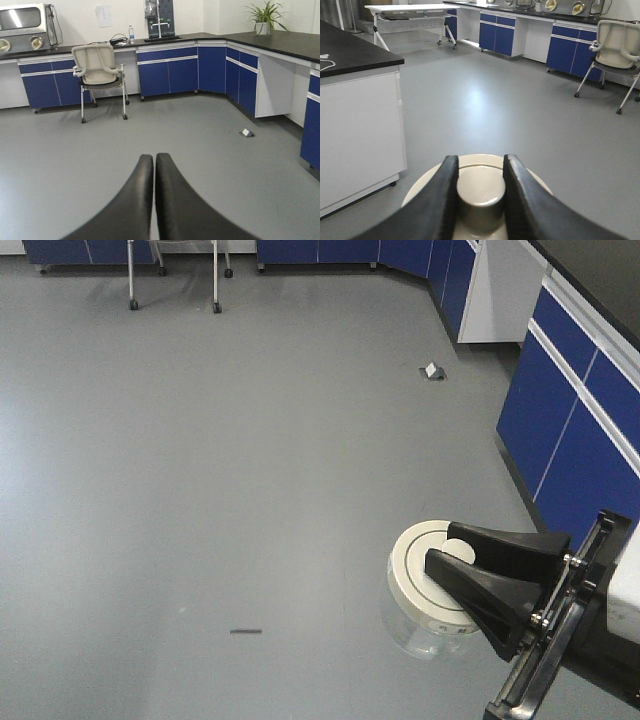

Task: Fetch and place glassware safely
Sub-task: 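Hold the jar in the right gripper while the base turns away, then hold the jar while the base drives to the bench with the socket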

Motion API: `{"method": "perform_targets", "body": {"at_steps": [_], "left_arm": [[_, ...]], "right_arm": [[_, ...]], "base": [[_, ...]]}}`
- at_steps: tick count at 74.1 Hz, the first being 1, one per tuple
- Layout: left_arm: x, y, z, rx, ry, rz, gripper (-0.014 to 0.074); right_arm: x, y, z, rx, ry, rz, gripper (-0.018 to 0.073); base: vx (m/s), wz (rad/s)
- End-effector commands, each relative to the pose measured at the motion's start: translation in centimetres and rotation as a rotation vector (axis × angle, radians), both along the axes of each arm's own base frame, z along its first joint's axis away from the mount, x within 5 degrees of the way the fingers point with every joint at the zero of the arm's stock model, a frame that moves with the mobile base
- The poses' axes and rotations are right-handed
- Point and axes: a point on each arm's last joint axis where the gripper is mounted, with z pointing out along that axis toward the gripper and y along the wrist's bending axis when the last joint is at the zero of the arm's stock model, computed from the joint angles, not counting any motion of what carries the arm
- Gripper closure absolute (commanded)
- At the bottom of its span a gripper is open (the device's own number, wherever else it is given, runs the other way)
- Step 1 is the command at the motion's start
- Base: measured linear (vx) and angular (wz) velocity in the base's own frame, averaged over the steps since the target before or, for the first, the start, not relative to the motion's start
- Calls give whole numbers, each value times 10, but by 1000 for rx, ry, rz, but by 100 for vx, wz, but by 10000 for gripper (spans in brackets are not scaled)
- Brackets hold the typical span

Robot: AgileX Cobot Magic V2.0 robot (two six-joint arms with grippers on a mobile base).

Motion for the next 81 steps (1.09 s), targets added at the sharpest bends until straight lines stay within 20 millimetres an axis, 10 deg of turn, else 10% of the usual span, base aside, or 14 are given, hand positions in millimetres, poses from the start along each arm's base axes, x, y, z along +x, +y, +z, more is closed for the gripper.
{"method": "perform_targets", "body": {"at_steps": [1,81], "left_arm": [[0,-1,15,-12,-92,-9,603],[0,-1,15,-12,-85,-9,603]], "right_arm": [[-2,2,15,63,-40,30,560],[-3,1,16,64,-44,26,560]], "base": [[63,-4],[66,4]]}}
